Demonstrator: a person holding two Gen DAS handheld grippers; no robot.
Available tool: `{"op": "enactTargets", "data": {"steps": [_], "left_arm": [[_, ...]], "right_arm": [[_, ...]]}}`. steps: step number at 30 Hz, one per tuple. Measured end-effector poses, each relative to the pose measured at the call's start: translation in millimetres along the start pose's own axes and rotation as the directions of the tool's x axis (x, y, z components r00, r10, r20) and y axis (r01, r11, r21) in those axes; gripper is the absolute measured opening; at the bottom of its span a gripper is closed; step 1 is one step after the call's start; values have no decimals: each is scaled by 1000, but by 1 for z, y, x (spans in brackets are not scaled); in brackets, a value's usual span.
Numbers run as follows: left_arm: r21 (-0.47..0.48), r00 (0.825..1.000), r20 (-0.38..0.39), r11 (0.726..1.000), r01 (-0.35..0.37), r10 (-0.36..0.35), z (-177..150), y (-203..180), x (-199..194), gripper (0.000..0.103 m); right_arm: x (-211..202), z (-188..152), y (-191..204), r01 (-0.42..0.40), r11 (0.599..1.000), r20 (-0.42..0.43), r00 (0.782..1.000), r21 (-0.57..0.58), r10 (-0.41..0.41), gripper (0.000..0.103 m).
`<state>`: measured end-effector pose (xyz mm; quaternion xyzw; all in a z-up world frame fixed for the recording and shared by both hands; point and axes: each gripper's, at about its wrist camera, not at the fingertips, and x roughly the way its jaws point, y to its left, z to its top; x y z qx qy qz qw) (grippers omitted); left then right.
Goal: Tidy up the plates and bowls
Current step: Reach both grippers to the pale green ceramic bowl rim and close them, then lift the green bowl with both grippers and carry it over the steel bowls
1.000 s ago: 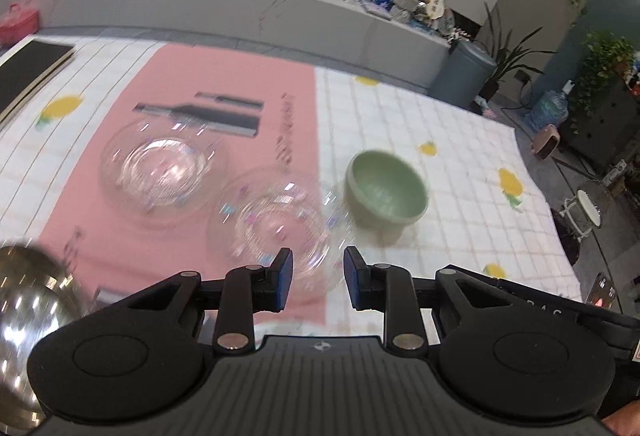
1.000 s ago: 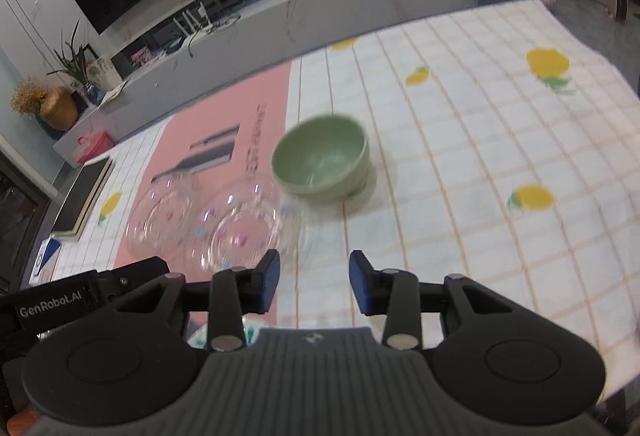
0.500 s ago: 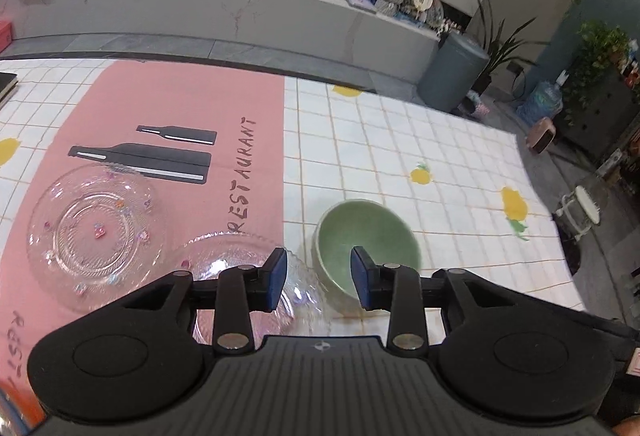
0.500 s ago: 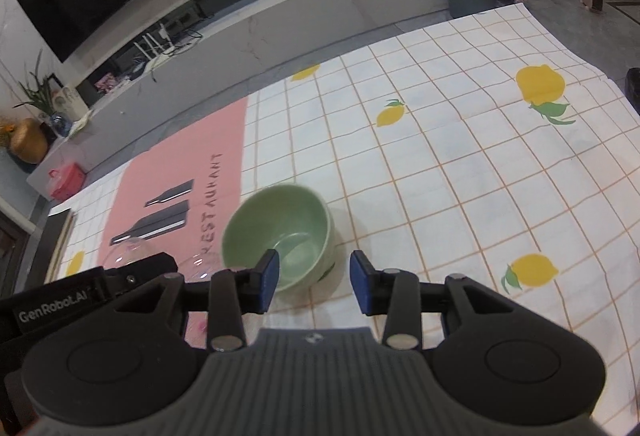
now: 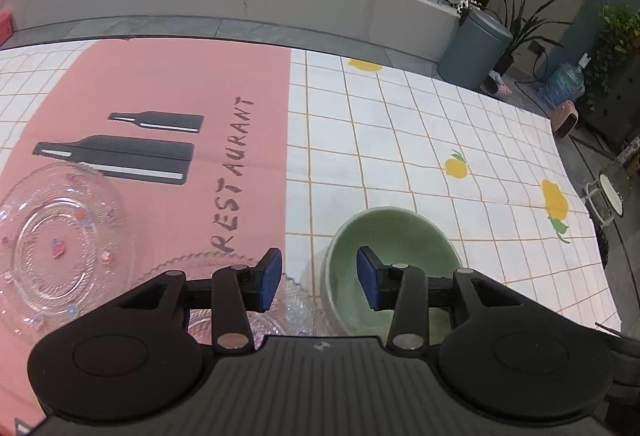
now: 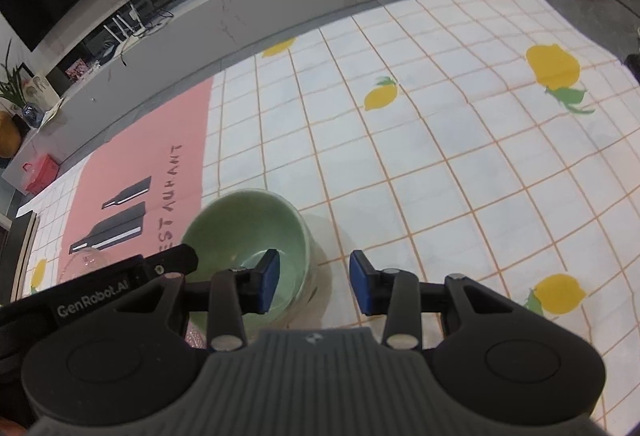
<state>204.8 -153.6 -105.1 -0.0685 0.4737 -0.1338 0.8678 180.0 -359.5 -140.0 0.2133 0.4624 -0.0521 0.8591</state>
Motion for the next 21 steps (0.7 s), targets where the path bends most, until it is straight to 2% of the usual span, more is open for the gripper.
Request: {"op": "enactTargets", "data": {"steps": [3, 7, 9, 10, 15, 21], "left_arm": [[3, 1000, -18, 1000, -1, 2, 1, -3, 10, 48], [6, 999, -28, 1000, -18, 18, 1, -3, 19, 46], [3, 999, -24, 999, -32, 32, 2, -2, 21, 38], [6, 999, -23, 1000, -26, 26, 2, -2, 21, 36], [-3, 999, -39, 1000, 8, -8, 3, -5, 22, 14], [29, 999, -46, 999, -17, 18, 3, -12, 22, 13]], "right_arm": [[6, 2, -1, 0, 1000, -12, 1000, 11, 0, 37], [12, 1, -2, -7, 1000, -25, 1000, 21, 8, 25], [15, 1, -1, -8, 1000, -31, 999, 26, 8, 21], [16, 1, -2, -8, 1000, -32, 999, 30, 9, 18], [18, 1, -2, -30, 998, -40, 999, 58, 33, 9], [18, 2, 1, -17, 997, -50, 999, 70, 20, 7]]}}
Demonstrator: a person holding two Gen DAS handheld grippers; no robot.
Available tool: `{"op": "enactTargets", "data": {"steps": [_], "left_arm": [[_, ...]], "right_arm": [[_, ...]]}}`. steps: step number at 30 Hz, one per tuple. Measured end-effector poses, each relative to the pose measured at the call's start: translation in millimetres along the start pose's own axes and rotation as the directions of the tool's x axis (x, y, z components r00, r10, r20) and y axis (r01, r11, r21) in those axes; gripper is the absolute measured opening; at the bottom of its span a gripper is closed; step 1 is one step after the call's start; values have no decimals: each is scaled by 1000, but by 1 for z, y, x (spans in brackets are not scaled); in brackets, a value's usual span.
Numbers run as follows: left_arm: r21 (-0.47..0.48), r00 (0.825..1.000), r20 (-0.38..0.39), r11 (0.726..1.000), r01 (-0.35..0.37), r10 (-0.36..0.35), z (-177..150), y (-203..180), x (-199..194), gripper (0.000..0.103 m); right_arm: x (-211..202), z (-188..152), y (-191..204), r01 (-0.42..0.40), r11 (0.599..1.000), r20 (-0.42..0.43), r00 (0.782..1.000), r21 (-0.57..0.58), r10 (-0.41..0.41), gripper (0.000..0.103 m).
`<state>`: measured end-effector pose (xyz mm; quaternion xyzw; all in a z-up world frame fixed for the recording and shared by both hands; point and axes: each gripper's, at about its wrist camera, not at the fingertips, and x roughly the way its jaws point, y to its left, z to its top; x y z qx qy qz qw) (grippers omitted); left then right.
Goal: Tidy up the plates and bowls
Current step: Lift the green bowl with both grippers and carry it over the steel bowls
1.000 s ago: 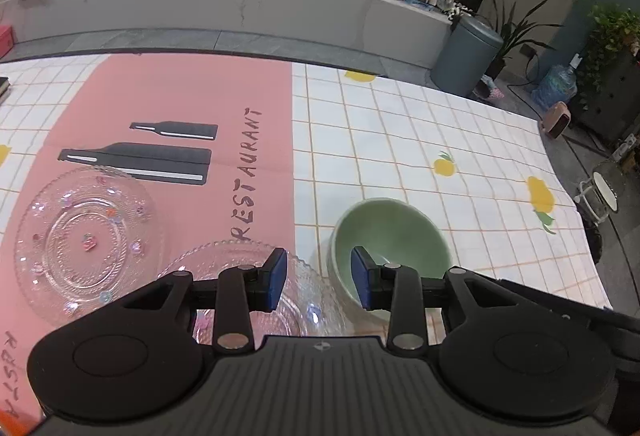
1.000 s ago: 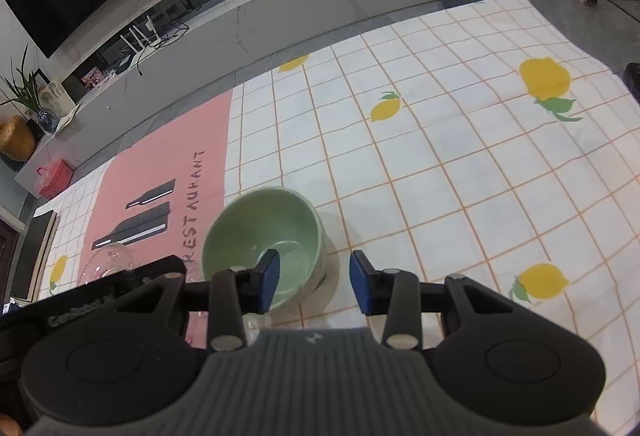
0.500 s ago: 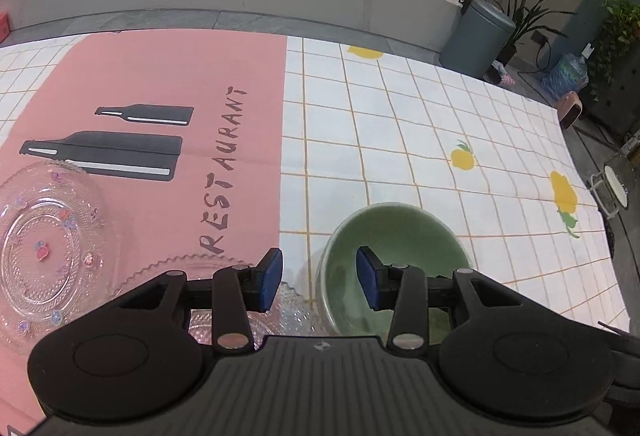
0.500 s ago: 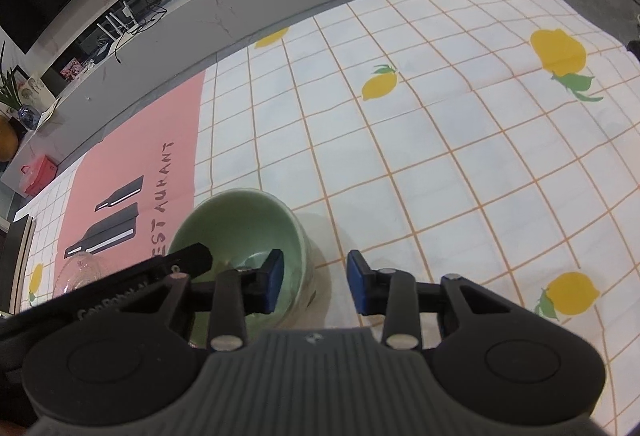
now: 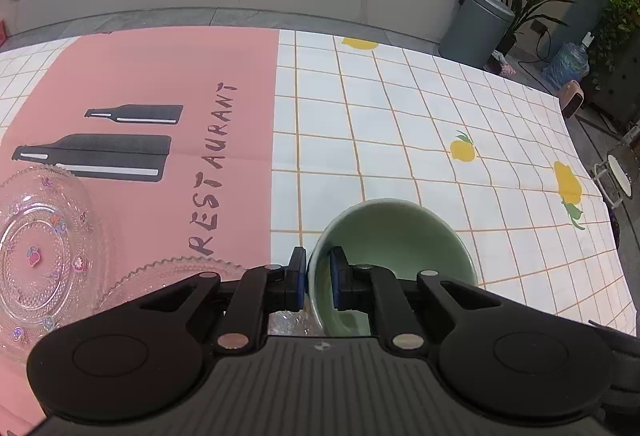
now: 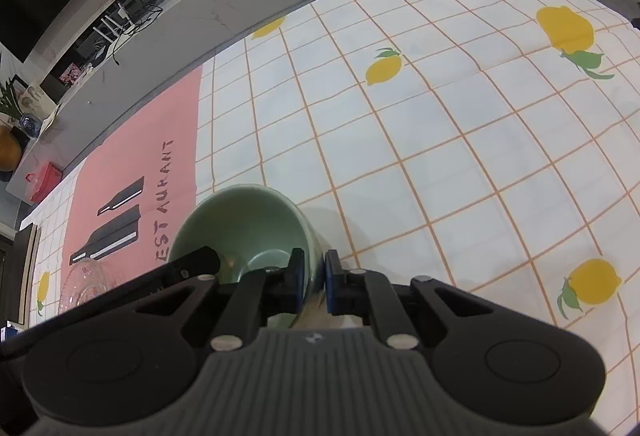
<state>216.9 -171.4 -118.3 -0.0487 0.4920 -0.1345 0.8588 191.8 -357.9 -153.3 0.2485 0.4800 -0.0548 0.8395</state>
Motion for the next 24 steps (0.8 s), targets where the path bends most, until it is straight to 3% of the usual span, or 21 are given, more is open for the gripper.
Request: {"op": "enactTargets", "data": {"steps": [11, 24], "left_arm": [[-31, 999, 31, 999, 12, -11, 0, 2, -25, 13], [-38, 998, 69, 999, -1, 4, -17, 3, -95, 12]], "right_arm": [[-21, 1, 5, -14, 1000, 17, 1000, 7, 14, 8], [-82, -28, 21, -68, 998, 45, 997, -10, 69, 8]]}}
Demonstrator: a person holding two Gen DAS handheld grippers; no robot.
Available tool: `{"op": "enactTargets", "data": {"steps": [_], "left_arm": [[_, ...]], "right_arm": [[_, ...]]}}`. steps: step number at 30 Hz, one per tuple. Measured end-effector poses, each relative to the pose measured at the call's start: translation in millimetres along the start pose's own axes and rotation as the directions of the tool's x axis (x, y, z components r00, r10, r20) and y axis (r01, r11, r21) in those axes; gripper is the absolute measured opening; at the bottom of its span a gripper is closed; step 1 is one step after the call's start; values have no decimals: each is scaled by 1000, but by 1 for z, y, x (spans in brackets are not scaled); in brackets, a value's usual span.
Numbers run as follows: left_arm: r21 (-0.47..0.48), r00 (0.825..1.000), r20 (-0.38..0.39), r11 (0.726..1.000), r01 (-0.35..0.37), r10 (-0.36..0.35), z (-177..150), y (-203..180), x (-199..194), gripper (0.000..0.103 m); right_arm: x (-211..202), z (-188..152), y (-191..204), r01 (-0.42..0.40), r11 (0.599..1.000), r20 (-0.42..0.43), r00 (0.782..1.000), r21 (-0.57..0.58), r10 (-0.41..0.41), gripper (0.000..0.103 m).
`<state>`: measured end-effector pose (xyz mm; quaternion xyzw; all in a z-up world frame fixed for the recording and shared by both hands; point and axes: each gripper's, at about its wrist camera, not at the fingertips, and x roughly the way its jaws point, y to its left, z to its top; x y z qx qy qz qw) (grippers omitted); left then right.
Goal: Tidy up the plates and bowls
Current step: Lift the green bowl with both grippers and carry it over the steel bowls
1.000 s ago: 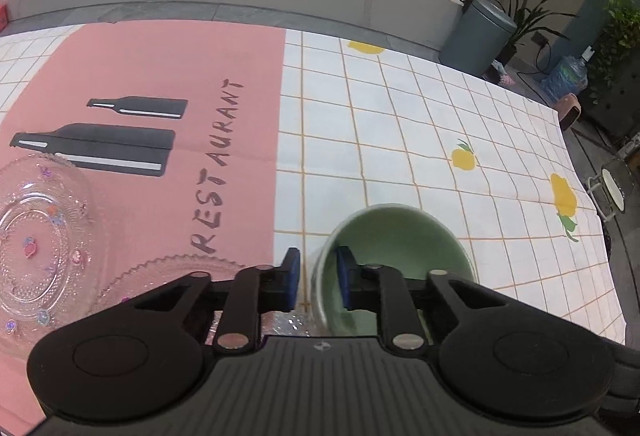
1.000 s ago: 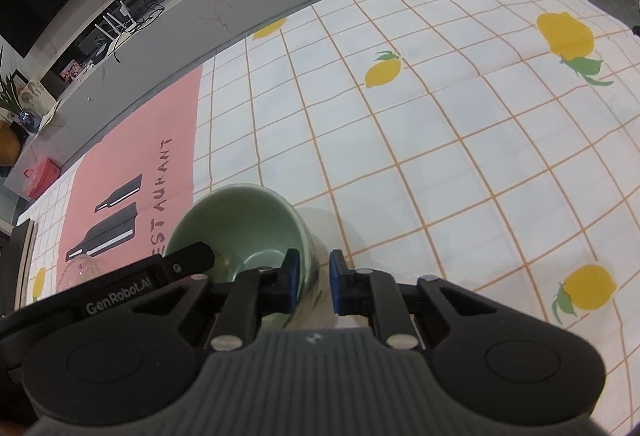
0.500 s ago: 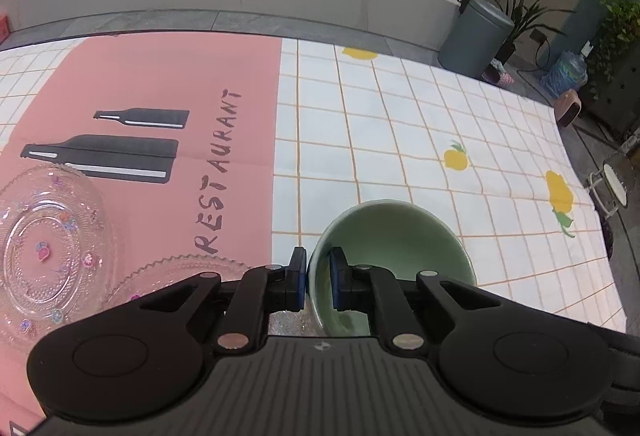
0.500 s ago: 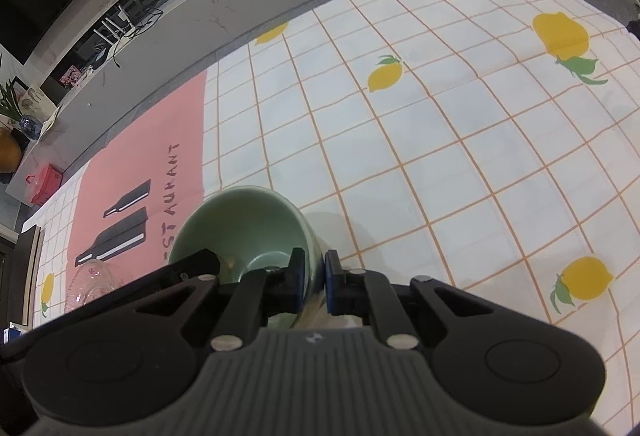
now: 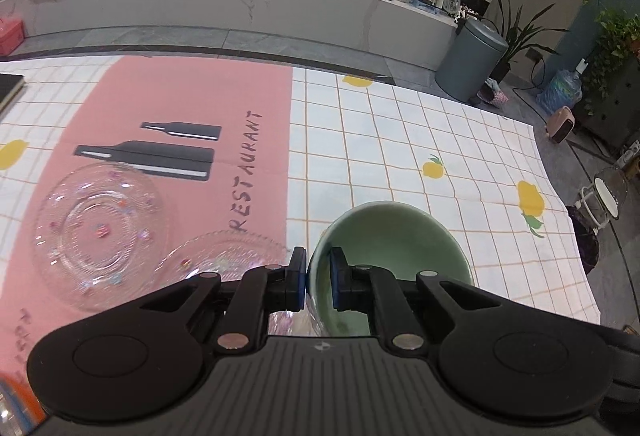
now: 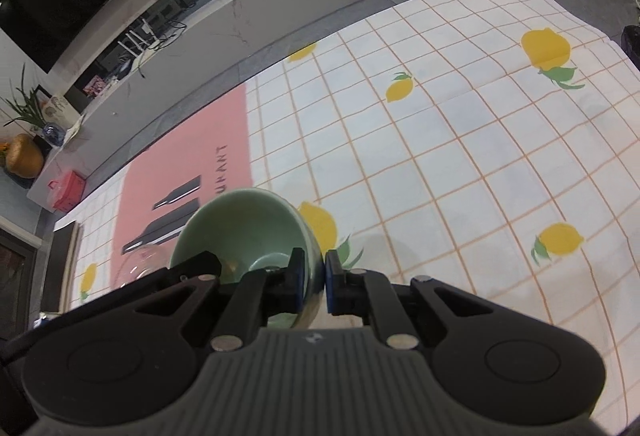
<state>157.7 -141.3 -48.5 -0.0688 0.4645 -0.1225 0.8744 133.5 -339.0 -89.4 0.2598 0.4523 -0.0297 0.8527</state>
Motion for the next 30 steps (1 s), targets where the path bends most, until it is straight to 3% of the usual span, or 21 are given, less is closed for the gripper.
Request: {"op": "enactTargets", "data": {"steps": [16, 30], "left_arm": [[-81, 994, 86, 995, -57, 64, -35, 51, -111, 12], [-236, 978, 108, 960, -151, 180, -70, 140, -179, 12]], "right_arm": [[-73, -65, 64, -131, 986, -1, 991, -107, 132, 8], [-74, -127, 150, -274, 935, -130, 960, -225, 250, 8]]}}
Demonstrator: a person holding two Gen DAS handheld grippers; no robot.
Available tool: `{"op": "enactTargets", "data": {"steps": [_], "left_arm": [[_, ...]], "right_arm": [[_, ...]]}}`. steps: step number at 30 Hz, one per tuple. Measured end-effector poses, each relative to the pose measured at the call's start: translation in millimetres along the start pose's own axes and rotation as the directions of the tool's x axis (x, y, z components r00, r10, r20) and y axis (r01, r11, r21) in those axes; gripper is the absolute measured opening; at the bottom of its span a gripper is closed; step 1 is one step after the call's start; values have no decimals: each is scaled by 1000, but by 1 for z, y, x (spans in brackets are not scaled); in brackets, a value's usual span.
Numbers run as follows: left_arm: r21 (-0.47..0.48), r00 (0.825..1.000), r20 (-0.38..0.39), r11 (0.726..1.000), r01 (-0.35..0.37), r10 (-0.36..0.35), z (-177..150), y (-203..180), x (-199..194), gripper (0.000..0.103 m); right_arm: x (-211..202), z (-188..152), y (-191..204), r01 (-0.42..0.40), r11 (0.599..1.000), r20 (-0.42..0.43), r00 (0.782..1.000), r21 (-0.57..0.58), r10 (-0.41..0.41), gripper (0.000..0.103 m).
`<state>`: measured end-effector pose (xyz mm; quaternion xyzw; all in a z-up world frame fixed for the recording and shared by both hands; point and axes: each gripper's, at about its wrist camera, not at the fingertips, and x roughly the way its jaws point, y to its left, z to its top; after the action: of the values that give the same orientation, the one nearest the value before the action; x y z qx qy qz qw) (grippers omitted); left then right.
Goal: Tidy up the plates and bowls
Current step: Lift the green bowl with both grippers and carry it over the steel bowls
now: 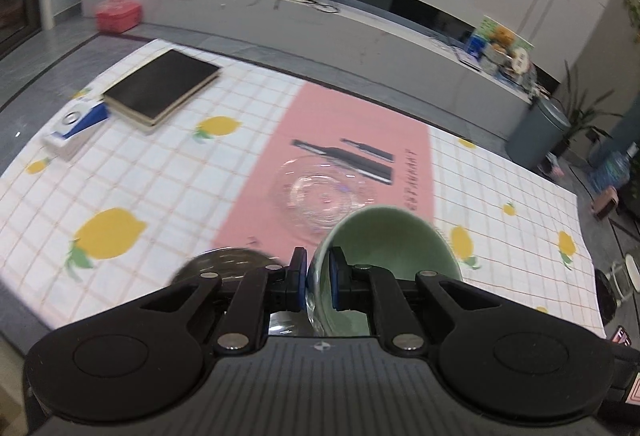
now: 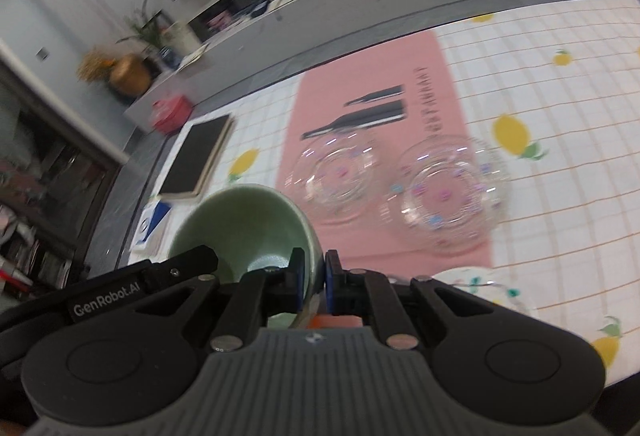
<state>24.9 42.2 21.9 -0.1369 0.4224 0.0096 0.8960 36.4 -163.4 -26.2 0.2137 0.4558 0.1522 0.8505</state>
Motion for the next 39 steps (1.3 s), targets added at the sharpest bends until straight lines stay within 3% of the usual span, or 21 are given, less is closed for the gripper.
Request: {"op": "enactTargets", "data": {"steps": [8, 14, 25, 39], "left_arm": [[-87, 998, -44, 995, -49, 45, -9, 55, -1, 11], [-97, 994, -97, 993, -63, 54, -16, 70, 17, 10], [-95, 985, -161, 993, -70, 54, -25, 83, 42, 10], [-5, 977, -179, 993, -119, 116, -26, 78, 56, 9]], "right_arm": [[35, -16, 36, -31, 997, -106, 994, -67, 24, 8], [59, -24, 39, -1, 997, -159, 987, -77, -11, 8], [82, -31, 39, 40, 992, -193, 979, -123, -63, 8], [100, -27, 45, 54, 977, -225, 969, -207, -101, 8]]}}
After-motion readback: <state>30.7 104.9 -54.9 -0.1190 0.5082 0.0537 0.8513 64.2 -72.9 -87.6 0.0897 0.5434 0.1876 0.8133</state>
